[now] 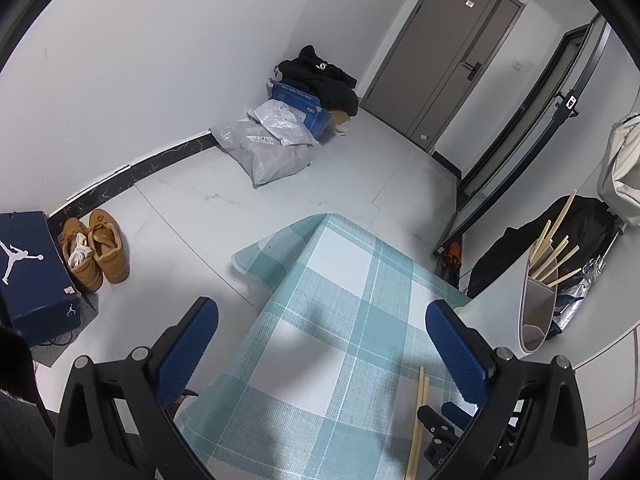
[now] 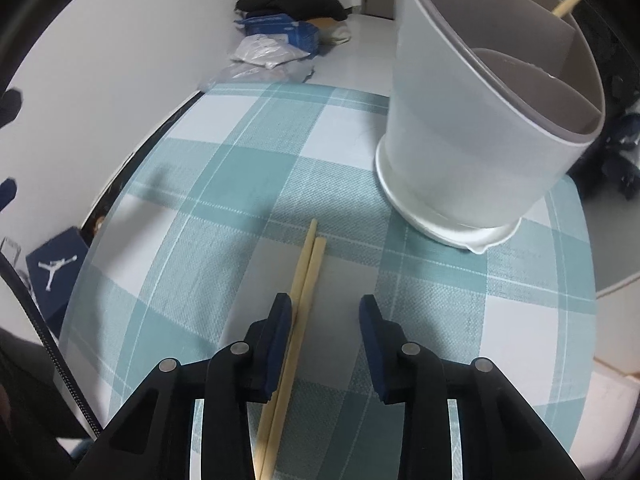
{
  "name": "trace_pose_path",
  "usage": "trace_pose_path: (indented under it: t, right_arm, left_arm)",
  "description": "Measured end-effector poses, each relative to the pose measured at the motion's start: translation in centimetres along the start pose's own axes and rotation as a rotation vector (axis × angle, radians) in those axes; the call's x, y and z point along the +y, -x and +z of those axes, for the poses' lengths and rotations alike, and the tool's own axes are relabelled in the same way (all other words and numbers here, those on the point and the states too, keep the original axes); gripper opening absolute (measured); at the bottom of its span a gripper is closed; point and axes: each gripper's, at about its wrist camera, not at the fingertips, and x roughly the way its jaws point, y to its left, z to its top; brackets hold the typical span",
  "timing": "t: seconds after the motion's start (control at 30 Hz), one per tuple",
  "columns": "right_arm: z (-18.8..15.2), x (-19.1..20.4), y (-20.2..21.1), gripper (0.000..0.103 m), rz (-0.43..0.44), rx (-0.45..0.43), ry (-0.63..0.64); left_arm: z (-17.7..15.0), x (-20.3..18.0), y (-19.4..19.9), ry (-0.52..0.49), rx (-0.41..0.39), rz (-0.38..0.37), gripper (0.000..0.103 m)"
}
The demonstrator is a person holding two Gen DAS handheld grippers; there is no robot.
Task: Organize utensils
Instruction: 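Lower the right gripper onto a chopstick and pinch it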
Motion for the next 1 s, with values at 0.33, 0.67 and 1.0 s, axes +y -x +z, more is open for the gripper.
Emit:
trace_pose_path:
  t: [0.33, 0.67, 1.0]
  right_arm:
    - [0.0, -0.5, 0.0, 0.028, 0.002, 0.011, -0.023]
    - [2.0, 0.7, -1.7, 0.007, -0.027, 0.041, -0.027]
    - [-0.1, 1.8, -1.0, 0.007, 0.004, 0.085, 0.132]
  left_arm:
    - [0.1, 0.4, -0.3, 0.023, 0.020, -0.002, 0.102]
    - [0.1, 0.6, -0.6, 0.042, 0.032, 0.012, 0.102]
    - [0.2, 0.6, -0.7, 0.055, 0.043, 0.010, 0.102]
